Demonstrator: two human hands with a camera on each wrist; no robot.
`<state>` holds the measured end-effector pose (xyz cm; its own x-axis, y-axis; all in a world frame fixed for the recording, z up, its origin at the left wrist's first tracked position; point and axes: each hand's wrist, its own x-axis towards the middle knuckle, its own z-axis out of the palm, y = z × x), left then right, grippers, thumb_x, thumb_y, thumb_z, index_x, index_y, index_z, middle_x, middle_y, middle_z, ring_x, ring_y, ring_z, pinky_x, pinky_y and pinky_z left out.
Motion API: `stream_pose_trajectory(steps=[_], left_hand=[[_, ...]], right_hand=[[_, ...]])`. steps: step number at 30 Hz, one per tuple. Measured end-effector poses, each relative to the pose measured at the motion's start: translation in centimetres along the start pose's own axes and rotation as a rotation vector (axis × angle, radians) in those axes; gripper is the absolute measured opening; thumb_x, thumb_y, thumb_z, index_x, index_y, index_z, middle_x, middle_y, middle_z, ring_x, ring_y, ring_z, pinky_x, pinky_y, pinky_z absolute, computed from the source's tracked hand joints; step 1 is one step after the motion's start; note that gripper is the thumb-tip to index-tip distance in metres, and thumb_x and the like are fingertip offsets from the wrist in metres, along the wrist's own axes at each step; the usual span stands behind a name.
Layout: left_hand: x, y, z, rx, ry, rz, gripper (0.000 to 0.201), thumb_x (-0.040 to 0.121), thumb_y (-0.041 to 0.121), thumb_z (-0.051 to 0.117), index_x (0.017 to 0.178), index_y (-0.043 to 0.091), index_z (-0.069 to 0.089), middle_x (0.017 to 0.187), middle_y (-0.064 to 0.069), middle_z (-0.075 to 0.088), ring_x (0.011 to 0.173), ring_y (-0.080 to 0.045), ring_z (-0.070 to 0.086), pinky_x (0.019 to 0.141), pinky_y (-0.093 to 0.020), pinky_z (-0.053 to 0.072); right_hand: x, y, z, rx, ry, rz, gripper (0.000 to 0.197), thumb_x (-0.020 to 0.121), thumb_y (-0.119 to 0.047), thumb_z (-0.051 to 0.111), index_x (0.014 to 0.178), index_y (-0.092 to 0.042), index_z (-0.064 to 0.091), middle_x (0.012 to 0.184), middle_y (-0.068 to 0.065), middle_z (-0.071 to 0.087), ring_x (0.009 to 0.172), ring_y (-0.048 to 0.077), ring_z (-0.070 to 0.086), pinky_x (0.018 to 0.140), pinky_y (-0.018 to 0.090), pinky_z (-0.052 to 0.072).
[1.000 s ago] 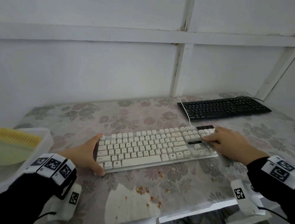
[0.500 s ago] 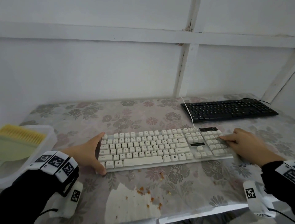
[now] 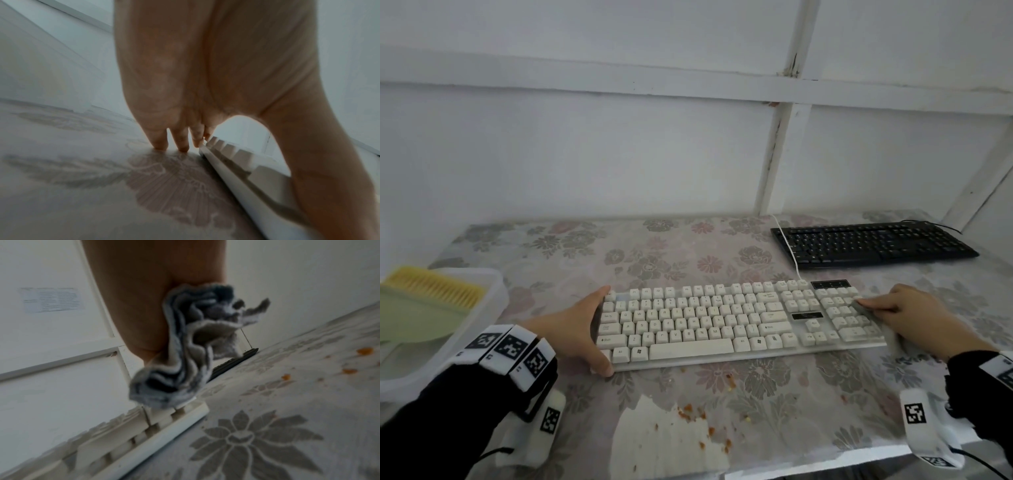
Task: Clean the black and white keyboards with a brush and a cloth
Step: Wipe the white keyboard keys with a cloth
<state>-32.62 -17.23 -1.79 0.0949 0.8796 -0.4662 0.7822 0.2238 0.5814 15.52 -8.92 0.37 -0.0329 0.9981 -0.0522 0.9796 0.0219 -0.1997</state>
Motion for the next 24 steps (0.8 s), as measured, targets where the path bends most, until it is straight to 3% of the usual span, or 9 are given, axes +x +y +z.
stream_pose_trajectory(steps=[3, 6, 8, 10, 14, 17, 19, 24], left_hand=[[0.0, 0.1, 0.0, -0.006, 0.0, 0.008, 0.172, 0.011, 0.064, 0.083, 0.151, 0.025, -0.01, 0.152, 0.006, 0.022, 0.128, -0.008, 0.03, 0.109, -0.026, 0.027], [0.0, -0.1, 0.0, -0.005, 0.005, 0.015, 0.172, 0.011, 0.065, 0.082, 0.151, 0.025, -0.01, 0.152, 0.007, 0.023, 0.128, -0.008, 0.031, 0.109, -0.026, 0.027], [0.1, -0.2, 0.0, -0.006, 0.003, 0.022, 0.172, 0.011, 0.065, 0.082, 0.15, 0.025, -0.01, 0.151, 0.007, 0.024, 0.126, -0.006, 0.03, 0.109, -0.025, 0.027], [0.2, -0.2, -0.1, 0.0, -0.001, 0.019, 0.173, 0.01, 0.067, 0.081, 0.15, 0.025, -0.01, 0.152, 0.007, 0.023, 0.128, -0.007, 0.03, 0.11, -0.026, 0.027], [0.2, -0.2, -0.1, 0.006, 0.001, 0.005, 0.172, 0.011, 0.066, 0.082, 0.15, 0.026, -0.01, 0.153, 0.006, 0.022, 0.133, -0.011, 0.03, 0.112, -0.029, 0.027], [0.1, -0.2, 0.0, 0.019, 0.002, -0.002, 0.171, 0.014, 0.062, 0.086, 0.15, 0.026, -0.011, 0.153, 0.005, 0.022, 0.133, -0.012, 0.031, 0.111, -0.028, 0.028], [0.1, -0.1, 0.0, 0.029, 0.001, -0.008, 0.17, 0.017, 0.058, 0.089, 0.15, 0.026, -0.012, 0.153, 0.006, 0.023, 0.131, -0.012, 0.032, 0.109, -0.027, 0.029], [0.1, -0.1, -0.1, 0.018, -0.002, -0.013, 0.17, 0.015, 0.064, 0.084, 0.15, 0.027, -0.012, 0.153, 0.006, 0.023, 0.133, -0.012, 0.031, 0.112, -0.03, 0.028]], right_hand=[[0.0, 0.2, -0.2, 0.003, 0.013, 0.023, 0.026, 0.094, -0.023, 0.055, 0.115, -0.032, 0.068, 0.082, 0.001, 0.049, 0.079, 0.018, 0.05, 0.065, 0.027, 0.031], [-0.2, 0.8, -0.7, -0.017, 0.064, 0.097, 0.024, 0.093, -0.021, 0.057, 0.112, -0.027, 0.071, 0.071, -0.008, 0.044, 0.066, 0.011, 0.045, 0.058, 0.024, 0.034], [-0.6, 0.7, -0.8, -0.009, 0.087, 0.092, 0.023, 0.093, -0.025, 0.058, 0.112, -0.027, 0.071, 0.074, -0.007, 0.044, 0.07, 0.015, 0.047, 0.061, 0.028, 0.035], [-1.1, -0.2, -0.9, 0.006, 0.101, 0.023, 0.023, 0.093, -0.028, 0.058, 0.113, -0.031, 0.069, 0.079, -0.002, 0.046, 0.075, 0.017, 0.049, 0.063, 0.028, 0.034], [-1.4, -2.9, -0.2, 0.113, 0.048, -0.169, 0.023, 0.091, -0.027, 0.059, 0.109, -0.041, 0.065, 0.08, -0.002, 0.047, 0.073, 0.01, 0.05, 0.063, 0.021, 0.036], [-1.0, -3.3, 1.1, -0.029, -0.003, -0.237, 0.026, 0.093, -0.03, 0.056, 0.114, -0.044, 0.064, 0.079, -0.008, 0.045, 0.074, 0.01, 0.048, 0.064, 0.025, 0.036], [-0.6, -2.6, 1.2, -0.069, 0.018, -0.215, 0.025, 0.093, -0.03, 0.056, 0.113, -0.041, 0.066, 0.078, -0.009, 0.043, 0.072, 0.01, 0.047, 0.064, 0.026, 0.034], [-0.4, 0.0, -0.2, -0.06, -0.015, -0.104, 0.025, 0.093, -0.031, 0.054, 0.115, -0.036, 0.067, 0.078, -0.002, 0.044, 0.072, 0.012, 0.046, 0.065, 0.027, 0.032]])
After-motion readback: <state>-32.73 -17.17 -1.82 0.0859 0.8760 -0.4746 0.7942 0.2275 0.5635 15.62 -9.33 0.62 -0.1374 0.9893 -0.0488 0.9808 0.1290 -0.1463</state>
